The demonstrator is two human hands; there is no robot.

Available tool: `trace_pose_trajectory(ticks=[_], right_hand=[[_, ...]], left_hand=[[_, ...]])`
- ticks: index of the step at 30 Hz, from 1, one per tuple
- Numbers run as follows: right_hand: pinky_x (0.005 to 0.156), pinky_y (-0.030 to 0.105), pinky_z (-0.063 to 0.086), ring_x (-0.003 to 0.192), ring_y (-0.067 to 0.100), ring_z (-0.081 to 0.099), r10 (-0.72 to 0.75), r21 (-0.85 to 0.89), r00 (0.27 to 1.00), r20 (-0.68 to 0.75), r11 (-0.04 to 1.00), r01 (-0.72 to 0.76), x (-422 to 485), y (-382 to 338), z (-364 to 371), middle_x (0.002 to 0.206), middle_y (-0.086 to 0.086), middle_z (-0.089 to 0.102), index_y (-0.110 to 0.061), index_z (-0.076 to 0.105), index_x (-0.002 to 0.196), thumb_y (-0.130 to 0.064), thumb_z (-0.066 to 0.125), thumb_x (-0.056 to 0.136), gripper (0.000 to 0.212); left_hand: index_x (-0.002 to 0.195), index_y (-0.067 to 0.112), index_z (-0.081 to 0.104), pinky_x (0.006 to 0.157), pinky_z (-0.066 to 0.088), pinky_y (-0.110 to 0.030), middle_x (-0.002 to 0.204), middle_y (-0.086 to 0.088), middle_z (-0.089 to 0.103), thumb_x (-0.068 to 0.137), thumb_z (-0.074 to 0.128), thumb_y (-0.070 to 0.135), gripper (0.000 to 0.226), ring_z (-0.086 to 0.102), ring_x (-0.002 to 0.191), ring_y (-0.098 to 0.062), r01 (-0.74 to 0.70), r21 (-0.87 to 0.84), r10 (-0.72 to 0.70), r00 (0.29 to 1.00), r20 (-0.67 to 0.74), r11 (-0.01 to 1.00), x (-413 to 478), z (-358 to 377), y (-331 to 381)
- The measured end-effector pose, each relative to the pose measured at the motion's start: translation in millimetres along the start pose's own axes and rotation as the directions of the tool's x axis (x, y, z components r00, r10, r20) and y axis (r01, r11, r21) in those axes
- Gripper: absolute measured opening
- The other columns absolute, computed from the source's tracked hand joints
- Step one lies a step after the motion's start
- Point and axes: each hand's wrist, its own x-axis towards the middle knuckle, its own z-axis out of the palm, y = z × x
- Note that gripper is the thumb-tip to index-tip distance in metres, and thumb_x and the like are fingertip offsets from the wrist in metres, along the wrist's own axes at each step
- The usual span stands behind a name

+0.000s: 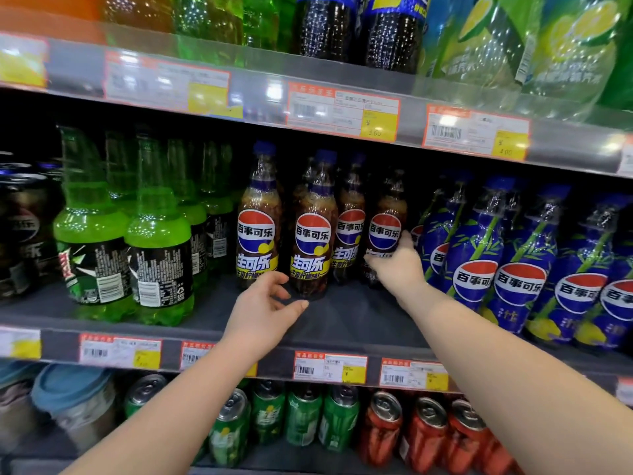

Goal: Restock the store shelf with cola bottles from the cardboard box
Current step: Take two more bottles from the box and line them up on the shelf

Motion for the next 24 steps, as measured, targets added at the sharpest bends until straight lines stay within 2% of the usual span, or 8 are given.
trace_pose_trajectory(ticks=[3,7,10,13,16,20,24], right_hand=[[0.098,0.031,0.041,0.119,0.03,0.052,-0.103,-0.047,0.994,0.037,0.993,0.105,-24.0,-11.0,-18.1,0.127,0.016,0.056,-0.007,0.046,0.129,-0.015,0.07,0.077,0.058],[0.104,0.035,0.038,0.126,0.025,0.046,-0.143,-0.18,0.982,0.125,0.97,0.164,-55.1,-26.0,-35.5,0.138,0.009,0.047,-0.014,0.042,0.134,-0.025,0.067,0.082,0.059],[0.104,0.033,0.036,0.129,0.021,0.043,-0.268,-0.267,0.924,0.273,0.902,0.34,-86.4,-37.2,-44.2,0.141,0.004,0.043,-0.018,0.04,0.136,-0.027,0.063,0.084,0.057],[0.106,0.031,0.035,0.131,0.018,0.041,-0.371,-0.311,0.801,0.469,0.78,0.543,-117.6,-44.7,-47.0,0.143,-0.001,0.039,-0.022,0.038,0.138,-0.03,0.061,0.086,0.057],[0.105,0.028,0.035,0.131,0.014,0.04,-0.399,-0.224,0.689,0.605,0.746,0.628,-147.6,-44.7,-41.7,0.143,-0.006,0.04,-0.024,0.038,0.137,-0.033,0.06,0.086,0.056],[0.104,0.031,0.038,0.13,0.013,0.041,-0.408,-0.121,0.496,0.766,0.667,0.736,-190.8,-30.4,-21.2,0.142,-0.01,0.04,-0.028,0.036,0.137,-0.038,0.056,0.088,0.053],[0.108,0.03,0.034,0.133,0.012,0.039,-0.396,0.008,0.305,0.866,0.62,0.784,-239.1,-25.4,13.6,0.146,-0.009,0.037,-0.028,0.035,0.138,-0.039,0.055,0.088,0.055]], left_hand=[[0.107,0.022,0.054,0.073,0.051,-0.03,0.083,0.011,0.056,0.076,0.073,0.021,0.037,0.056,0.066,-0.01,-0.017,0.022,0.017,1.0,-0.021,1.0,-3.7,-2.5,1.5],[0.109,0.019,0.058,0.084,0.051,-0.037,0.091,0.005,0.058,0.074,0.073,0.023,0.038,0.06,0.076,-0.018,-0.032,0.086,0.041,0.994,-0.098,0.996,-16.7,-14.0,4.3],[0.113,0.018,0.058,0.088,0.049,-0.036,0.102,0.0,0.058,0.075,0.071,0.026,0.04,0.059,0.091,-0.02,-0.033,0.209,0.067,0.985,-0.159,0.977,-38.9,-30.5,4.4],[0.116,0.019,0.057,0.091,0.047,-0.036,0.11,0.0,0.056,0.077,0.068,0.029,0.042,0.056,0.103,-0.02,-0.015,0.324,0.077,0.981,-0.18,0.946,-69.8,-49.4,-1.3],[0.118,0.02,0.055,0.092,0.044,-0.031,0.117,0.001,0.053,0.08,0.064,0.036,0.042,0.053,0.109,-0.018,0.073,0.461,0.016,0.982,-0.187,0.884,-108.5,-64.4,-11.0],[0.118,0.021,0.052,0.093,0.044,-0.034,0.118,-0.001,0.05,0.078,0.057,0.048,0.048,0.05,0.114,-0.022,0.274,0.65,-0.176,0.961,-0.213,0.709,-175.6,-81.5,-32.9],[0.112,0.019,0.053,0.092,0.045,-0.036,0.116,-0.004,0.051,0.075,0.056,0.051,0.049,0.05,0.113,-0.026,0.509,0.668,-0.379,0.858,-0.346,0.543,-258.2,-108.2,-52.7]])
